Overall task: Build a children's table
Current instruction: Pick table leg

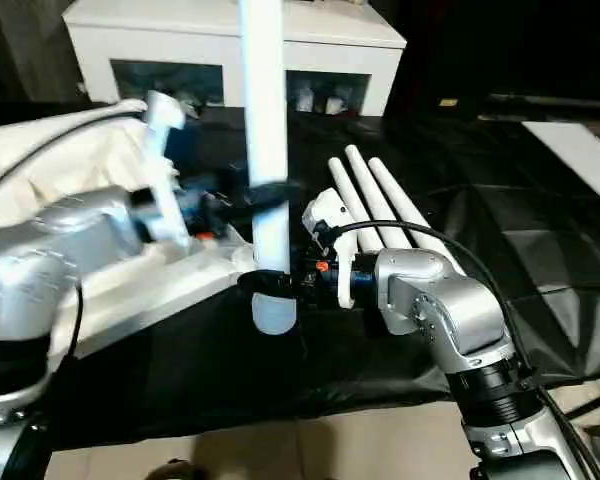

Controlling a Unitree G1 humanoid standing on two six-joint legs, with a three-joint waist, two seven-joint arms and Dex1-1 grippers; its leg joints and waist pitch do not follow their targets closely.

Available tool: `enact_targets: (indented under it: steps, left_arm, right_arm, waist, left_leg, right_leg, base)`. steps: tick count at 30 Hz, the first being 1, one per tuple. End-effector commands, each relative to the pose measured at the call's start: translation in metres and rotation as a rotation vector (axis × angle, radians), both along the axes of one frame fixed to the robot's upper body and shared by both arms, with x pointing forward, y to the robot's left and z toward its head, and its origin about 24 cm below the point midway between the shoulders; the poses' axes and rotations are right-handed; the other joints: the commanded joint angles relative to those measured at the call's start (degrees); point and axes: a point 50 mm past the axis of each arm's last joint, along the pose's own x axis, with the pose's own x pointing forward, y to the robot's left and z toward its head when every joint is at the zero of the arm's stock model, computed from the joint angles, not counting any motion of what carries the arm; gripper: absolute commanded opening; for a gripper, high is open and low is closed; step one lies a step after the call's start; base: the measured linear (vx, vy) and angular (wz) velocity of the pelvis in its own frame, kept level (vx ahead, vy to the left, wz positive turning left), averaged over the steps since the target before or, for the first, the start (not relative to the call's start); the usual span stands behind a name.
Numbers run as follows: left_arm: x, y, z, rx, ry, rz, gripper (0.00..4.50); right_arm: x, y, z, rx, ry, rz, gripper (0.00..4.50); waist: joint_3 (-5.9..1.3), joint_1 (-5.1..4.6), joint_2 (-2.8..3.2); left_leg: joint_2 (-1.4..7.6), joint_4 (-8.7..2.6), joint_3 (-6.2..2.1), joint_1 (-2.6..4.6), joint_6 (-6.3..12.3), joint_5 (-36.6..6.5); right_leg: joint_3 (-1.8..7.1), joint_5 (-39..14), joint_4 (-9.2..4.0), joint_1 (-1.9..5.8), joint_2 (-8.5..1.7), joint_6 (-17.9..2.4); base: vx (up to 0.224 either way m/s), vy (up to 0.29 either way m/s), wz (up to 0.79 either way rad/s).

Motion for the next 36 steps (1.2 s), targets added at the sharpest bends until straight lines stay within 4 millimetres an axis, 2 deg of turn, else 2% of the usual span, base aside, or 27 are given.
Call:
enact_targets:
  steps: [1,2,5,7,8,10,11,13,18,21,24,25,27,30,32,33,36]
  left_arm:
    - [-0.005,0.000,0.000,-0.004,0.006,-0.021,3.04]
    - [-0.006,0.001,-0.001,-0.008,0.008,-0.018,3.31]
    - [-0.009,0.005,-0.001,-0.024,0.016,-0.028,3.45]
    - [-0.011,0.006,0.000,-0.031,0.021,-0.035,3.74]
    - [-0.012,0.007,0.000,-0.034,0.023,-0.037,3.83]
    - [-0.013,0.009,-0.001,-0.027,0.028,-0.037,3.85]
    - [-0.013,0.009,-0.002,-0.026,0.028,-0.037,4.01]
    - [-0.016,0.014,-0.003,-0.026,0.034,-0.038,4.17]
    - [-0.017,0.031,-0.012,-0.015,0.051,0.048,4.48]
    - [-0.016,0.038,-0.015,-0.017,0.044,0.103,4.50]
    - [-0.016,0.046,-0.016,-0.036,0.033,0.162,4.50]
    - [-0.016,0.047,-0.017,-0.038,0.032,0.175,4.50]
    - [-0.017,0.054,-0.019,-0.046,0.023,0.248,4.50]
    - [-0.018,0.056,-0.020,-0.048,0.022,0.272,4.50]
    - [-0.018,0.059,-0.022,-0.048,0.022,0.305,4.50]
    - [-0.019,0.061,-0.023,-0.046,0.023,0.326,4.50]
    - [-0.019,0.072,-0.028,-0.023,0.010,0.443,4.50]
  right_arm:
    - [0.002,-0.006,0.008,0.019,-0.019,-0.032,1.85]
    - [0.002,-0.007,0.009,0.021,-0.017,-0.035,1.85]
    - [0.001,-0.013,0.008,0.021,-0.015,-0.050,1.85]
    - [0.001,-0.017,0.009,0.023,-0.014,-0.062,1.85]
    - [0.001,-0.018,0.009,0.024,-0.013,-0.067,1.85]
    - [0.000,-0.022,0.010,0.026,-0.014,-0.074,1.85]
    - [0.000,-0.022,0.010,0.027,-0.014,-0.075,1.85]
    - [0.000,-0.028,0.013,0.034,-0.017,-0.088,1.85]
    - [-0.005,-0.038,0.023,0.062,-0.021,-0.094,1.85]
    - [-0.008,-0.040,0.025,0.070,-0.020,-0.090,1.85]
    - [-0.010,-0.043,0.026,0.072,-0.017,-0.101,1.85]
    - [-0.011,-0.044,0.025,0.072,-0.016,-0.106,1.85]
    - [-0.010,-0.047,0.025,0.077,-0.011,-0.139,1.85]
    - [-0.010,-0.049,0.025,0.080,-0.010,-0.152,1.85]
    - [-0.006,-0.050,0.024,0.068,-0.023,-0.191,1.85]
    - [-0.003,-0.051,0.023,0.065,-0.033,-0.218,1.85]
    - [0.005,-0.052,0.021,0.058,-0.047,-0.308,1.85]
  waist:
    - [-3.78,0.21,0.20]
    - [-3.79,0.29,-0.03]
    - [-3.75,0.77,0.08]
    - [-3.71,1.09,-0.38]
    - [-3.74,1.22,-0.35]
    - [-3.72,1.26,-0.48]
    - [-3.71,1.23,-0.51]
    - [-3.64,1.30,-0.93]
    - [-3.58,1.33,-1.01]
    - [-3.60,1.37,-0.98]
    - [-3.58,1.43,-1.37]
    - [-3.53,1.53,-1.22]
    - [-3.47,1.44,-1.85]
    - [-3.47,1.71,-1.69]
    - [-3.47,1.75,-2.16]
    - [-3.47,1.82,-2.03]
    - [-3.36,1.62,-2.33]
  left_leg:
    - [2.97,-4.68,-1.45,2.27,-4.77,-12.65]
    - [2.96,-4.66,-1.43,2.26,-4.85,-12.58]
    - [2.97,-4.75,-1.41,2.45,-5.48,-13.04]
    - [2.96,-4.79,-1.38,2.55,-5.94,-13.98]
    - [2.95,-4.82,-1.43,2.55,-6.06,-13.98]
    - [2.96,-4.92,-1.53,2.47,-6.38,-14.24]
    - [2.94,-4.93,-1.54,2.42,-6.42,-14.33]
    - [2.92,-4.92,-1.54,2.30,-6.18,-14.25]
    - [2.91,-4.94,-1.55,2.28,-5.87,-13.76]
    - [2.99,-4.99,-1.57,2.43,-6.02,-14.24]
    - [3.04,-5.04,-1.65,2.42,-6.34,-15.27]
    - [3.08,-5.10,-1.72,2.45,-6.50,-15.39]
    - [3.05,-5.12,-1.68,2.38,-6.53,-15.78]
    - [3.07,-5.09,-1.71,2.58,-6.94,-16.38]
    - [3.06,-5.15,-1.78,2.58,-7.26,-16.82]
    - [3.12,-5.19,-1.85,2.65,-7.70,-17.02]
    - [3.08,-5.28,-1.90,2.57,-8.25,-17.95]
  right_leg:
    - [1.92,-12.67,-4.05,1.62,-3.47,-8.63]
    - [1.93,-12.54,-4.02,1.66,-3.52,-8.55]
    - [1.95,-12.46,-4.02,1.48,-3.47,-8.10]
    - [1.95,-13.20,-4.12,1.39,-3.47,-7.66]
    - [1.92,-13.23,-4.06,1.43,-3.50,-7.61]
    - [1.90,-13.25,-4.08,1.50,-3.51,-7.09]
    - [1.92,-13.34,-4.07,1.51,-3.52,-6.98]
    - [1.96,-14.19,-4.11,1.59,-3.59,-6.64]
    - [1.96,-14.27,-4.16,1.57,-3.46,-6.15]
    - [1.93,-14.80,-4.29,1.37,-3.49,-5.89]
    - [1.92,-15.91,-4.35,1.37,-3.59,-5.66]
    - [1.91,-16.02,-4.35,1.32,-3.70,-5.65]
    - [1.89,-16.86,-4.47,1.28,-3.66,-5.37]
    - [1.91,-17.53,-4.52,1.03,-3.68,-4.86]
    - [1.82,-17.77,-4.58,1.02,-3.66,-4.60]
    - [1.80,-17.61,-4.51,0.93,-3.70,-4.50]
    - [1.82,-17.72,-4.65,0.79,-3.71,-4.06]
  base:
    - [0.000,0.000,0.00]
    - [0.000,0.000,0.00]
    - [0.000,0.000,0.00]
    - [0.000,0.000,0.00]
    - [0.000,0.000,0.00]
    - [0.000,0.000,0.00]
    - [0.000,0.000,0.00]
    - [0.000,0.000,0.00]
    - [0.000,0.000,0.00]
    - [0.000,0.000,0.00]
    - [0.000,0.000,0.00]
    - [0.000,0.000,0.00]
    - [0.000,0.000,0.00]
    - [0.000,0.000,0.00]
    - [0.000,0.000,0.00]
    - [0.000,0.000,0.00]
    - [0.000,0.000,0.00]
